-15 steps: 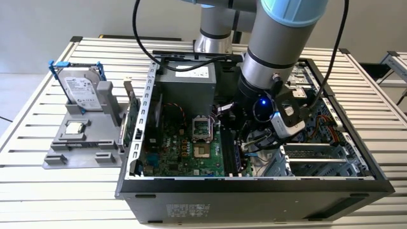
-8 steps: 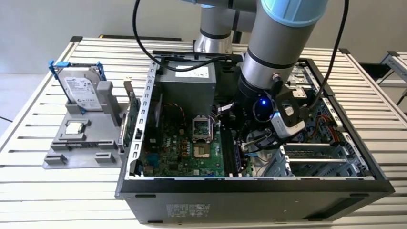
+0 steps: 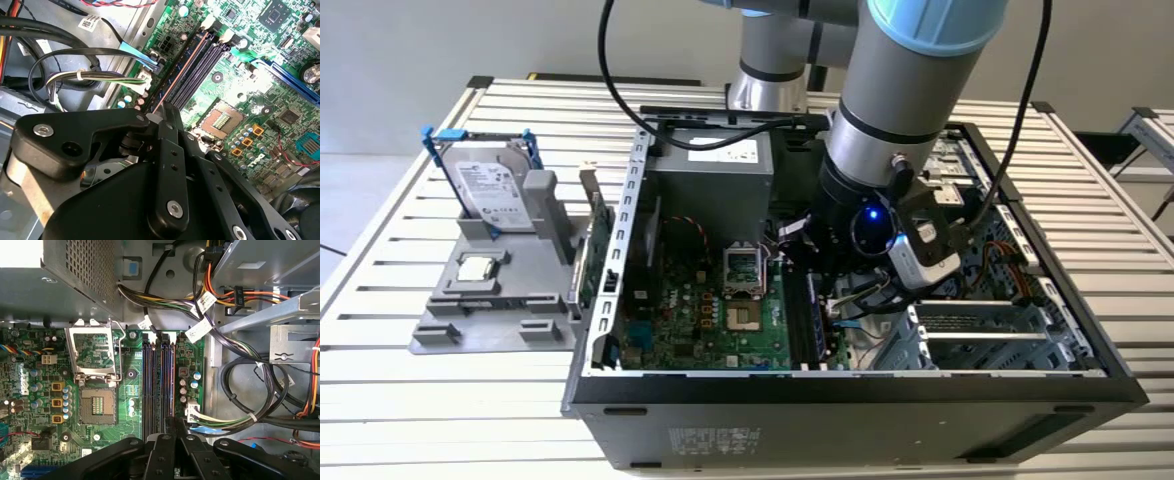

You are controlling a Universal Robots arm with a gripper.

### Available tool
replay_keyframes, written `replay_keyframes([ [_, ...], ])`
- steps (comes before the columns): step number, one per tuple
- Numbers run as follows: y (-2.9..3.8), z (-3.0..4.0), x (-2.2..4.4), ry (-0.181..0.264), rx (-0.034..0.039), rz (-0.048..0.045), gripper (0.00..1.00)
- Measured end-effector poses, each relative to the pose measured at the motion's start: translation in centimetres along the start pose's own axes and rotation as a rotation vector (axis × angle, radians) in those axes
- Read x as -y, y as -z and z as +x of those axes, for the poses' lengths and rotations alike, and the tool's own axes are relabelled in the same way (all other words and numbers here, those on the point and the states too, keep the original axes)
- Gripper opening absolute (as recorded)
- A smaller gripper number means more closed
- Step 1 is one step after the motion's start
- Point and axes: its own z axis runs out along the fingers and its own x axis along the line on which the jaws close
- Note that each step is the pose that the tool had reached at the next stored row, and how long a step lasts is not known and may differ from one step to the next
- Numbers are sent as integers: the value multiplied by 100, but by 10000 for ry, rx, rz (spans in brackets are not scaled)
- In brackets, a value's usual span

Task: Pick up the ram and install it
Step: 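Press down the ram until it locks into place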

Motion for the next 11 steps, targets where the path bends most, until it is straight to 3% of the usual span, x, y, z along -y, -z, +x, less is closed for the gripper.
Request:
replay_keyframes([
  [11, 0, 0, 0, 24, 0, 9, 0],
])
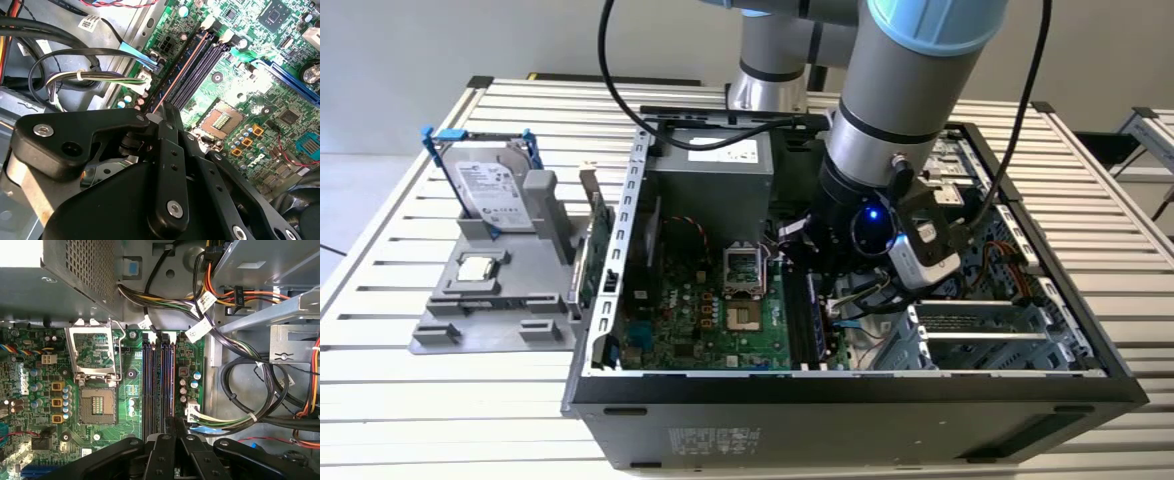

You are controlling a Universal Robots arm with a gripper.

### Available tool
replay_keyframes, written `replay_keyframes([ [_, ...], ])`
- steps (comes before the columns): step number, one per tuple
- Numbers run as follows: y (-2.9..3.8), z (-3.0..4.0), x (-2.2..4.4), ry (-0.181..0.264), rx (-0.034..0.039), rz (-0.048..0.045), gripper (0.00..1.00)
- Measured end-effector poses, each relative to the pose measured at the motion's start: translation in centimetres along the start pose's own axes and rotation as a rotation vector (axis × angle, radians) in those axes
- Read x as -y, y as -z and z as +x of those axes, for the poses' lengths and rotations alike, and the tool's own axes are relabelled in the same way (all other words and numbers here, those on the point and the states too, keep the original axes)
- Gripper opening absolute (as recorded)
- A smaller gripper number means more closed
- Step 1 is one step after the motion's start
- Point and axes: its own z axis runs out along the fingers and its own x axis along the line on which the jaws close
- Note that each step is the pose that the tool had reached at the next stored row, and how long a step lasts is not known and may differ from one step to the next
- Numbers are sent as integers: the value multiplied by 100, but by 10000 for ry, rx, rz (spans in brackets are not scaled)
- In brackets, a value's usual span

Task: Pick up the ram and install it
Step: 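Press down the ram until it locks into place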

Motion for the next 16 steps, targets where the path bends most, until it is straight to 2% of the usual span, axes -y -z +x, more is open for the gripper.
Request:
replay_keyframes([
  [8, -1, 1, 0, 955, -2, 7, 0],
  [13, -2, 1, 0, 1258, -3, 5, 0],
  [16, -3, 1, 0, 1602, -4, 8, 0],
])
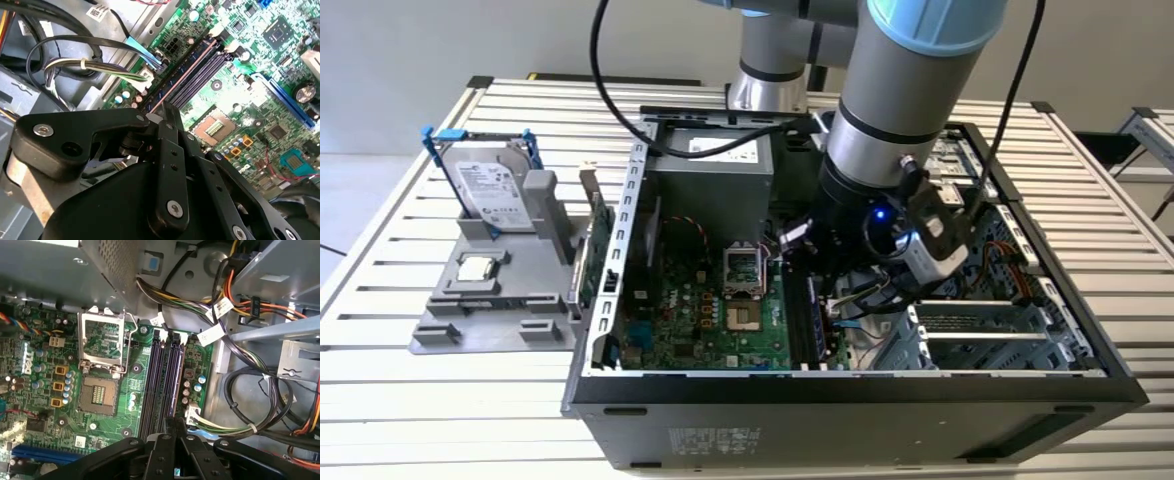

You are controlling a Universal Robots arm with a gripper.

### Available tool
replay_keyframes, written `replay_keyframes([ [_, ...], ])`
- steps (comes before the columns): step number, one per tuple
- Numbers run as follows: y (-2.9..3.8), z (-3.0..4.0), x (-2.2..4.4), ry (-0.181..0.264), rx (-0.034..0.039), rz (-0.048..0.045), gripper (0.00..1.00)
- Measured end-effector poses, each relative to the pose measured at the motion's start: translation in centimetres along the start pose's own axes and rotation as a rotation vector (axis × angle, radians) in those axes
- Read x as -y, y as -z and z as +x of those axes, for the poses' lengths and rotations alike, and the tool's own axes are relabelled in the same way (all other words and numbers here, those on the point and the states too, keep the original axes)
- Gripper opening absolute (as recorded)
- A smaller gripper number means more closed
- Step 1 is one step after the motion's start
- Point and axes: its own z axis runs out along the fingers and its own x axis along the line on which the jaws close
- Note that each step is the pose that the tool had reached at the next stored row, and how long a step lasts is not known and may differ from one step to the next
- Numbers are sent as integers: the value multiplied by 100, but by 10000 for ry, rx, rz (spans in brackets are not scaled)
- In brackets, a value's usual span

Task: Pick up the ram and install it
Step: 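Press down the ram until it locks into place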

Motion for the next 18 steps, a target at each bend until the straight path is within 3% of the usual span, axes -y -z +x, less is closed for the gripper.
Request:
replay_keyframes([
  [18, -1, 0, -4, 2170, -4, 16, 0],
])
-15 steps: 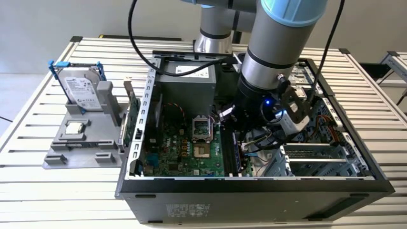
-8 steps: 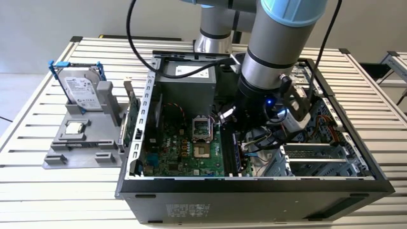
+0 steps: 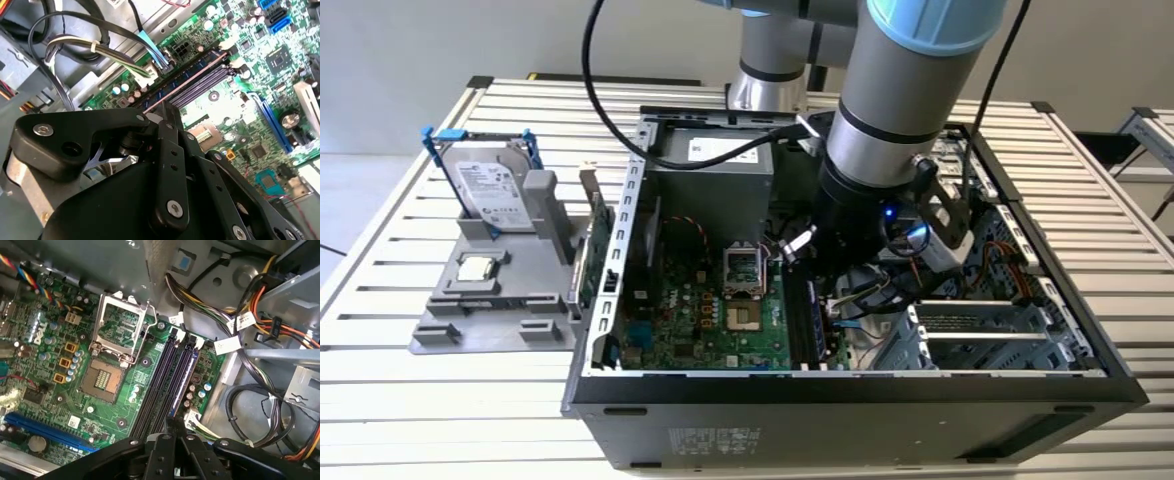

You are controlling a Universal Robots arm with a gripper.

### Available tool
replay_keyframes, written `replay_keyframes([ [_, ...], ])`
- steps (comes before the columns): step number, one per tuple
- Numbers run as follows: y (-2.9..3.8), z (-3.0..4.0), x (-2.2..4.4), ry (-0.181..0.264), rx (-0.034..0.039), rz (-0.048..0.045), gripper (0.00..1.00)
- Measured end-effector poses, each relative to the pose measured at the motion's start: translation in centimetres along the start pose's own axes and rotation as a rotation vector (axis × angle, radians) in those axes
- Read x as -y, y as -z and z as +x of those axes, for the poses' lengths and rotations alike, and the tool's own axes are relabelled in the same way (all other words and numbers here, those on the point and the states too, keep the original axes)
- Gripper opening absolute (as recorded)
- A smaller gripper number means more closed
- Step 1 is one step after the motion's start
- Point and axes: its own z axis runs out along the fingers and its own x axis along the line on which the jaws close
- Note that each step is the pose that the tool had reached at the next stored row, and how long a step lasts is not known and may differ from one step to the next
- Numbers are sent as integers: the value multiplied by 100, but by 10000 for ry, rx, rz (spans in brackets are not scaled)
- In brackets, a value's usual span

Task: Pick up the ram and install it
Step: 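Press down the ram until it locks into place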

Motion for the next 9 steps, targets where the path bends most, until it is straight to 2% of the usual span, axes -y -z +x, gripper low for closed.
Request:
replay_keyframes([
  [9, 0, 1, -1, 896, -2, 7, 0],
])
